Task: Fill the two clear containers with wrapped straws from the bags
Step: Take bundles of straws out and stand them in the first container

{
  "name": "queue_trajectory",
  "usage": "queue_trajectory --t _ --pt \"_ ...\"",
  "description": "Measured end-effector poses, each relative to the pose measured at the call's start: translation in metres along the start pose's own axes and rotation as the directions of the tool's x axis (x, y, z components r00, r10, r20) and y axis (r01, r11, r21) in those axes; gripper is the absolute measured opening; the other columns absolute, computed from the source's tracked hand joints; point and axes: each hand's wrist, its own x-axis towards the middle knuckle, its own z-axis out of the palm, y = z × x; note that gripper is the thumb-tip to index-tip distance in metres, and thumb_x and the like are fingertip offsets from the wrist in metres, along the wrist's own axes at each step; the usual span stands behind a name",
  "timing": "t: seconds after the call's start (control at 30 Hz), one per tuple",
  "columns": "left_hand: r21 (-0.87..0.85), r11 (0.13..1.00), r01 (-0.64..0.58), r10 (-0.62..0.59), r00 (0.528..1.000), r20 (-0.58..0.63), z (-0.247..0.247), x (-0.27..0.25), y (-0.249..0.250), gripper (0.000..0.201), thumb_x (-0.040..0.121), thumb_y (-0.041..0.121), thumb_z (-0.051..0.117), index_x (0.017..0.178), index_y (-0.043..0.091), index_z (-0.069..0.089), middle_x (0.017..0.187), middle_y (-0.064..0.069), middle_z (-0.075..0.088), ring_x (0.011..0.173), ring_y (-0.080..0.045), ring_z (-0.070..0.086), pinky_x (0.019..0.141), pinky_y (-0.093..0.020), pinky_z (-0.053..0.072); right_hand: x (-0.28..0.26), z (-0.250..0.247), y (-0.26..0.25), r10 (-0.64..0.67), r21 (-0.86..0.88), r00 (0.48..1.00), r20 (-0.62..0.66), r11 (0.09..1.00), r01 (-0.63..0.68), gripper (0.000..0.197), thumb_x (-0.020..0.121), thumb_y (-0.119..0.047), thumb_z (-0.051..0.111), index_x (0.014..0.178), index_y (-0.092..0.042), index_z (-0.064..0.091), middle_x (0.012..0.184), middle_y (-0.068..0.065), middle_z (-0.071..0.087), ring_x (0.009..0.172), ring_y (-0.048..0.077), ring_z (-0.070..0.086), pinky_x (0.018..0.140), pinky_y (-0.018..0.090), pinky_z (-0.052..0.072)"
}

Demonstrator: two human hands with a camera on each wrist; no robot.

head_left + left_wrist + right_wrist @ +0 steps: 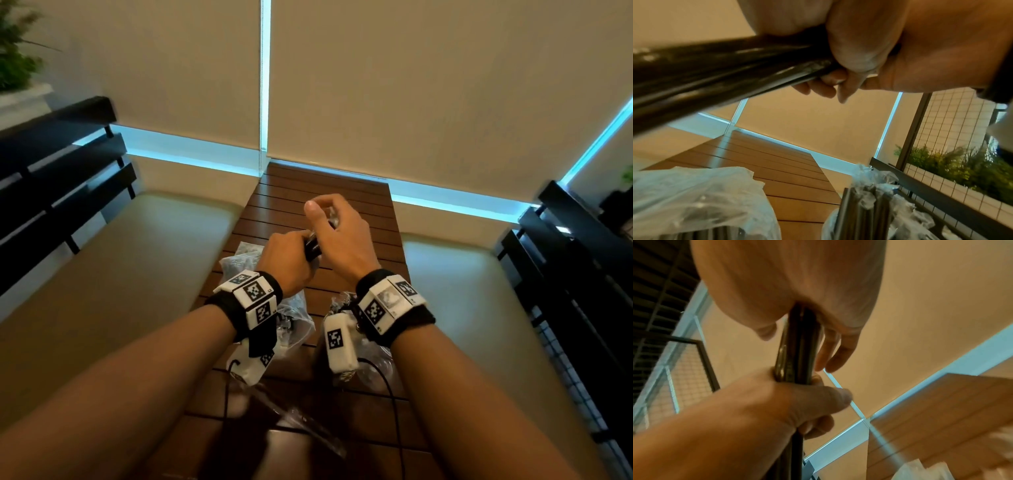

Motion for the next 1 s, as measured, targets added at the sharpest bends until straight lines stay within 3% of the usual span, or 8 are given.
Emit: queue_trajectory --t 0.07,0.13,0.27,0.37,0.47,0.6,0.83,1.0 --pt "-0.033 0.999 0.032 -0.033 0.999 -0.042 -0.002 0.001 0.003 0.006 0.087 0.017 0.063 0.085 0.012 0.066 0.074 -0.002 0.065 0.069 -0.022 0.058 0.063 -0.030 0.046 -0.002 -0.005 0.007 0.052 0.101 0.998 -0.022 0.994 -0.049 0.036 0.085 -0.052 0.068 0.105 -0.023 0.061 0.098 -0.008 0.067 0.088 0.005 0.064 0.077 0.016 0.053" --pt "0.010 1.000 0.016 -0.015 0.999 -0.044 0.000 0.004 0.010 0.012 0.090 0.018 0.058 0.093 0.010 0.067 0.079 -0.006 0.068 0.074 -0.025 0.061 0.064 -0.028 0.041 -0.004 -0.006 0.009 0.074 0.143 0.997 -0.007 0.987 -0.072 0.038 0.077 -0.053 0.074 0.090 -0.019 0.064 0.086 -0.004 0.069 0.081 0.012 0.066 0.074 0.033 0.058" --pt "-0.026 1.000 -0.018 0.018 1.000 0.011 0.009 0.006 0.030 0.012 0.088 0.019 0.059 0.096 0.012 0.065 0.087 -0.009 0.070 0.081 -0.026 0.064 0.065 -0.027 0.041 -0.007 -0.011 0.002 0.032 0.123 0.986 -0.162 0.992 -0.012 0.019 0.079 -0.023 0.074 0.070 -0.011 0.061 0.065 0.002 0.062 0.062 0.018 0.058 0.064 0.042 0.054" --pt "-0.261 0.965 0.003 0.055 0.975 0.216 0.018 -0.002 0.023 0.049 0.067 0.036 0.083 0.106 0.025 0.055 0.093 0.007 0.065 0.084 -0.013 0.064 0.067 -0.026 0.050 -0.010 -0.030 0.007 0.068 0.091 0.971 -0.228 0.995 -0.049 0.003 0.076 -0.016 0.070 0.076 -0.015 0.067 0.073 0.001 0.067 0.073 0.022 0.062 0.076 0.042 0.053" --pt "-0.099 0.995 0.016 0.035 0.869 0.494 0.028 -0.012 -0.003 0.082 0.060 0.030 0.090 0.128 0.023 0.045 0.117 0.006 0.058 0.102 -0.015 0.059 0.085 -0.033 0.052 -0.004 -0.060 0.024 0.187 0.103 0.942 -0.277 0.981 -0.164 0.010 0.074 -0.022 0.070 0.072 -0.027 0.062 0.067 -0.011 0.060 0.069 0.015 0.062 0.071 0.035 0.055" --pt "0.195 0.980 -0.045 -0.098 0.741 0.665 0.048 -0.025 -0.024 0.058 0.082 0.020 0.071 0.133 0.014 0.043 0.127 -0.008 0.056 0.112 -0.027 0.056 0.087 -0.035 0.048 0.000 -0.082 0.041 0.304 0.109 0.894 -0.330 0.953 -0.284 0.021 0.074 -0.023 0.069 0.062 -0.016 0.053 0.059 -0.005 0.055 0.052 0.009 0.051 0.049 0.020 0.043" --pt "0.194 0.978 0.075 -0.181 0.761 0.622 0.085 -0.035 -0.025 0.043 0.087 0.037 0.066 0.122 0.016 0.051 0.118 -0.010 0.062 0.105 -0.028 0.060 0.087 -0.034 0.051 -0.012 -0.076 0.056 0.444 0.057 0.839 -0.315 0.891 -0.450 0.025 0.075 -0.025 0.068 0.063 -0.015 0.050 0.064 -0.002 0.054 0.053 0.012 0.049 0.042 0.017 0.035" --pt "0.181 0.968 0.175 -0.249 0.772 0.584 0.095 -0.036 -0.027 0.044 0.091 0.040 0.061 0.126 0.016 0.050 0.120 -0.009 0.062 0.108 -0.027 0.060 0.090 -0.036 0.051 -0.024 -0.069 0.053 0.358 -0.009 0.852 -0.381 0.921 -0.391 0.025 0.078 -0.021 0.067 0.064 -0.025 0.046 0.071 -0.007 0.051 0.068 0.017 0.051 0.062 0.025 0.047"
